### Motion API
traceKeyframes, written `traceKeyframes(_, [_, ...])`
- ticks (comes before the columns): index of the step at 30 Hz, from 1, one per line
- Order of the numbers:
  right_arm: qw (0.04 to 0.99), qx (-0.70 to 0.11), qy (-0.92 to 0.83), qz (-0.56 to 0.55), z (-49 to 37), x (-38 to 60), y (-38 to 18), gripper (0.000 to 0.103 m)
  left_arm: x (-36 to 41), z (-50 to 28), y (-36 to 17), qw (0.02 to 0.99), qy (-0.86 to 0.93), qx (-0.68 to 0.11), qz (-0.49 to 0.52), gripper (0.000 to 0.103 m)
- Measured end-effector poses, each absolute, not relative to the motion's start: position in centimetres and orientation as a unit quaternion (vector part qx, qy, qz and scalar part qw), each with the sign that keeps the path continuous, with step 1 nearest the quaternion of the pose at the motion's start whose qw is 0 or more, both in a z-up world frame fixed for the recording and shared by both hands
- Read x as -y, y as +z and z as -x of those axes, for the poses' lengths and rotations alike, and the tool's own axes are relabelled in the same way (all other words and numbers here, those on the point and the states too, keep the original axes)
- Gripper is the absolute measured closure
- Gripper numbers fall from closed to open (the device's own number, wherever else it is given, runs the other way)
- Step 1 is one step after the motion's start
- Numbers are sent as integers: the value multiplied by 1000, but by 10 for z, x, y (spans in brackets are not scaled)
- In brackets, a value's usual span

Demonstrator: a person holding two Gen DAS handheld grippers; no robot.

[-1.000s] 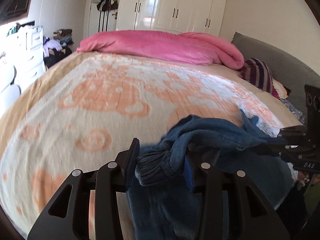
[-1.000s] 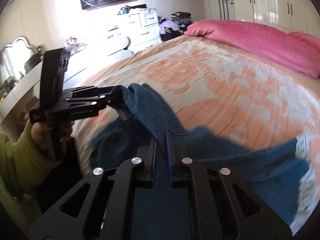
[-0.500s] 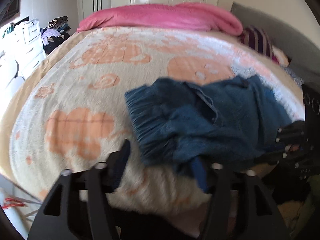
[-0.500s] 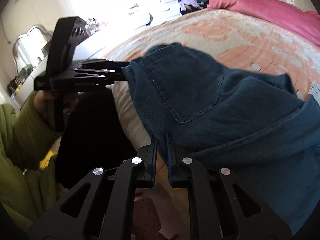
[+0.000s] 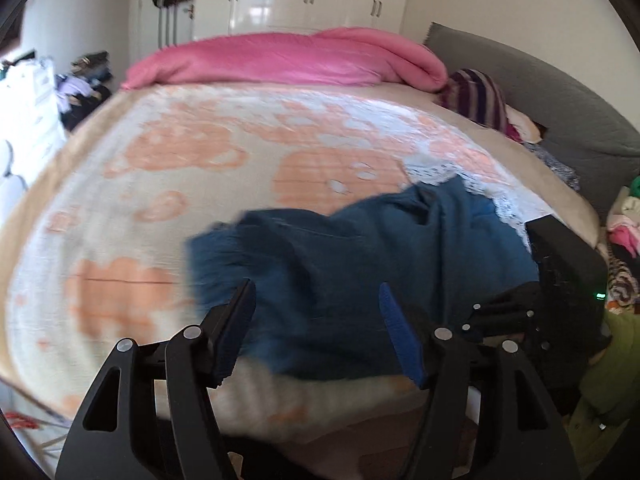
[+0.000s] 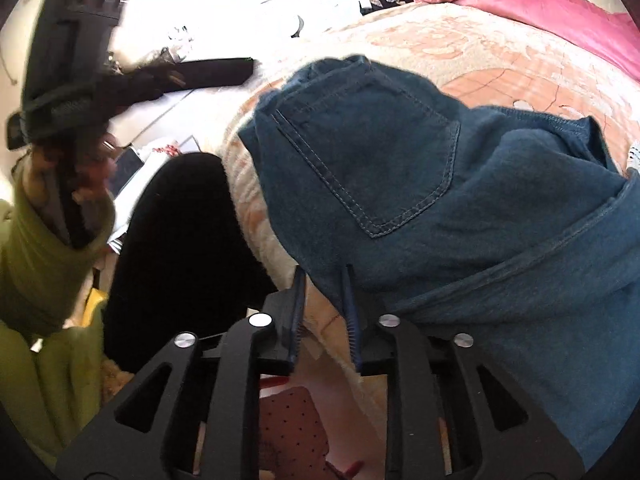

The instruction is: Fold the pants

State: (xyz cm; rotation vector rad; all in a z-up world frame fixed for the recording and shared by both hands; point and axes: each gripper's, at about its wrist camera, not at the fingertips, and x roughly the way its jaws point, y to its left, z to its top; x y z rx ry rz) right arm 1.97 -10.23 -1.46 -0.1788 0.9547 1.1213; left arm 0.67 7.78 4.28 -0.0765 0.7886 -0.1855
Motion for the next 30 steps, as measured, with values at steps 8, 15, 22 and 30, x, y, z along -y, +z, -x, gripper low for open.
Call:
traceKeyframes(8, [796, -373, 475, 50, -31, 132, 28, 64, -64, -16, -4, 905, -40, -423, -27, 40])
traceKeyframes(15, [785, -458, 407, 92, -53, 110, -29, 56, -67, -15, -3, 906, -45, -421, -13, 40])
traceKeyframes(22, [794, -436, 417, 75, -46, 120, -9, 46, -66, -17, 0, 907, -46, -418, -4, 33])
traceKeyframes(30, [833, -407, 374, 15, -59, 166, 19, 31, -66, -1, 32, 920, -47, -388, 12, 28])
